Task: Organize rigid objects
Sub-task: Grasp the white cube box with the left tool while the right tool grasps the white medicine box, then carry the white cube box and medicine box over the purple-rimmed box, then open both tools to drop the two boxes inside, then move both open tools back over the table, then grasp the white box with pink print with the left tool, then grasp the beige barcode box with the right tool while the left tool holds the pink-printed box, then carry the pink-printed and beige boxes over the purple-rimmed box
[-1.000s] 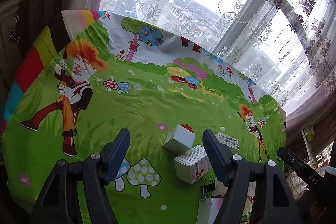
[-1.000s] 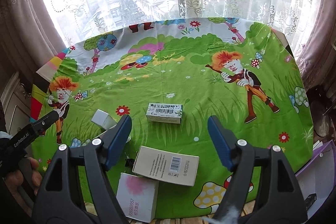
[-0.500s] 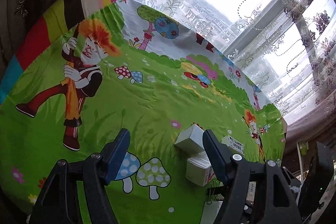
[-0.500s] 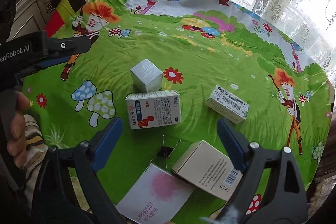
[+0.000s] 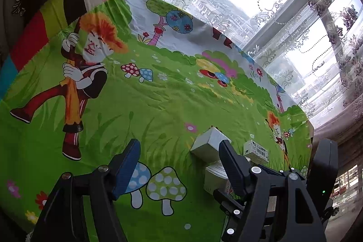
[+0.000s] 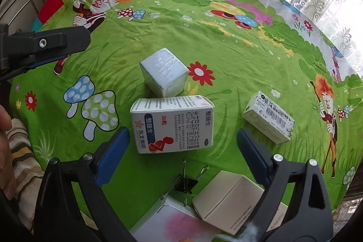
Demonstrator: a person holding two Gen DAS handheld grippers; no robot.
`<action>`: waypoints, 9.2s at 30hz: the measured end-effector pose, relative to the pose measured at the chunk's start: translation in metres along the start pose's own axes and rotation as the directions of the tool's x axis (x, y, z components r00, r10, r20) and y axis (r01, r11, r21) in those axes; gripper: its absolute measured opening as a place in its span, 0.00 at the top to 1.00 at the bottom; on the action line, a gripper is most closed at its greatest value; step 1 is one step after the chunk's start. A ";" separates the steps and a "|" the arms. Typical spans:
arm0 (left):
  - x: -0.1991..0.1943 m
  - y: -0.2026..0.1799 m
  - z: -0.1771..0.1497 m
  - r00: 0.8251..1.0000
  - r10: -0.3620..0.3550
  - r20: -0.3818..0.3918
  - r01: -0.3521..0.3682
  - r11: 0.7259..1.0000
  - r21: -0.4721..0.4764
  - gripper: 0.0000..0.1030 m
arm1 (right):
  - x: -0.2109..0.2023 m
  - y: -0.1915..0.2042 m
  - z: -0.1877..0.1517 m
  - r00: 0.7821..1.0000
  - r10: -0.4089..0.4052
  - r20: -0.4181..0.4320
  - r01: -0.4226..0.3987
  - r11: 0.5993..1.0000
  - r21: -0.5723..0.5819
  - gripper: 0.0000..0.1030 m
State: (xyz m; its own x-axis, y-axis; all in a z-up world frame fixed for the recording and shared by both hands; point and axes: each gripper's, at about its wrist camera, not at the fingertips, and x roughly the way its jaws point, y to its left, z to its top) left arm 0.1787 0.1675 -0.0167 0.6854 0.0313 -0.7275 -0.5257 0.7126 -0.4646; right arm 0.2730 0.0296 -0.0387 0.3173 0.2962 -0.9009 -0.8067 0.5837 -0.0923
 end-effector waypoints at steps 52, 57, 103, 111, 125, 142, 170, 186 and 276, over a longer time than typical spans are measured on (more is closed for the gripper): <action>-0.029 -0.115 -0.071 0.996 -0.080 -0.050 0.091 0.958 0.272 0.60 | -0.146 -0.080 -0.123 0.948 -0.210 0.239 0.092 0.900 0.426 0.29; -0.074 -0.152 -0.125 0.980 -0.180 -0.081 0.197 0.925 0.326 0.60 | -0.194 -0.083 -0.178 0.929 -0.253 0.270 0.105 0.880 0.464 0.29; -0.055 -0.343 -0.323 0.822 -0.193 -0.536 0.517 0.650 0.558 0.40 | -0.263 -0.201 -0.393 0.880 -0.471 0.062 0.275 0.612 0.741 0.21; -0.053 -0.338 -0.320 0.820 -0.194 -0.538 0.511 0.671 0.538 0.40 | -0.261 -0.198 -0.392 0.887 -0.457 0.068 0.266 0.625 0.734 0.20; -0.055 -0.315 -0.297 0.847 -0.188 -0.497 0.457 0.736 0.499 0.39 | -0.257 -0.189 -0.385 0.907 -0.409 0.098 0.227 0.672 0.705 0.16; -0.040 -0.236 -0.200 0.948 0.019 -0.318 0.162 0.831 0.533 0.17 | -0.244 -0.176 -0.377 0.928 -0.361 0.092 0.213 0.716 0.665 0.15; 0.052 -0.142 -0.160 0.880 0.240 -0.410 -0.045 0.901 0.432 0.11 | -0.236 -0.151 -0.309 0.951 -0.271 0.150 0.149 0.825 0.544 0.12; 0.000 -0.113 -0.155 0.925 0.080 -0.371 0.051 0.943 0.330 0.33 | -0.188 -0.122 -0.186 0.980 -0.153 0.127 0.072 0.869 0.490 0.06; -0.081 -0.168 -0.169 0.996 -0.047 -0.080 0.079 0.874 0.480 0.35 | -0.201 -0.101 -0.208 0.910 -0.385 0.157 0.232 0.785 0.575 0.04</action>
State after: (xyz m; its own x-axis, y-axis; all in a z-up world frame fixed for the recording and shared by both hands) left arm 0.1259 -0.0735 0.0349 0.6667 -0.0580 -0.7430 -0.1628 0.9616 -0.2211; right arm 0.1867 -0.2465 0.0632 0.6773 0.1639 -0.7173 -0.2728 0.9613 -0.0380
